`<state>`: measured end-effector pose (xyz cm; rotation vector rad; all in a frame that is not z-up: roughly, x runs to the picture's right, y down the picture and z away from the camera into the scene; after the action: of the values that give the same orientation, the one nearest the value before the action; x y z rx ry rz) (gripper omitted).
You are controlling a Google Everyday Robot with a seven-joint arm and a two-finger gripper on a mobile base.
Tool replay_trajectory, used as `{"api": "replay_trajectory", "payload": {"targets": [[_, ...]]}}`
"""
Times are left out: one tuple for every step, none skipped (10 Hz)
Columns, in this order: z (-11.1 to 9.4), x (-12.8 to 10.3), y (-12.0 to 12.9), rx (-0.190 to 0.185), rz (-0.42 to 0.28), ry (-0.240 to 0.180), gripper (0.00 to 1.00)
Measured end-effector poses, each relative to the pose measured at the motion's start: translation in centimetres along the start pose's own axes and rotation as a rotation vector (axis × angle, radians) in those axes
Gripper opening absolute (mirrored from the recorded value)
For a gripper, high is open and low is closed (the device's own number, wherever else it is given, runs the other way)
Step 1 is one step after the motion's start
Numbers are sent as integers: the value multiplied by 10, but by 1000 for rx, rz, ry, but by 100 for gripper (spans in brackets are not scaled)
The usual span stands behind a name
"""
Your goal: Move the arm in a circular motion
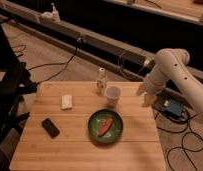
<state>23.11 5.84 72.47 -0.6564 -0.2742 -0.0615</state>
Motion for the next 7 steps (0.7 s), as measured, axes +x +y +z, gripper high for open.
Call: {"api": "replay_trajectory", "payload": {"targets": [[0, 0, 0, 0, 0, 0, 54], [0, -1, -1, 0, -2, 0, 54], [0, -1, -1, 0, -1, 0, 54], [0, 0, 0, 0, -1, 0, 54], [0, -1, -1, 0, -2, 0, 54], [0, -1, -1, 0, -1, 0, 54], [0, -1, 0, 0, -1, 0, 48]]}}
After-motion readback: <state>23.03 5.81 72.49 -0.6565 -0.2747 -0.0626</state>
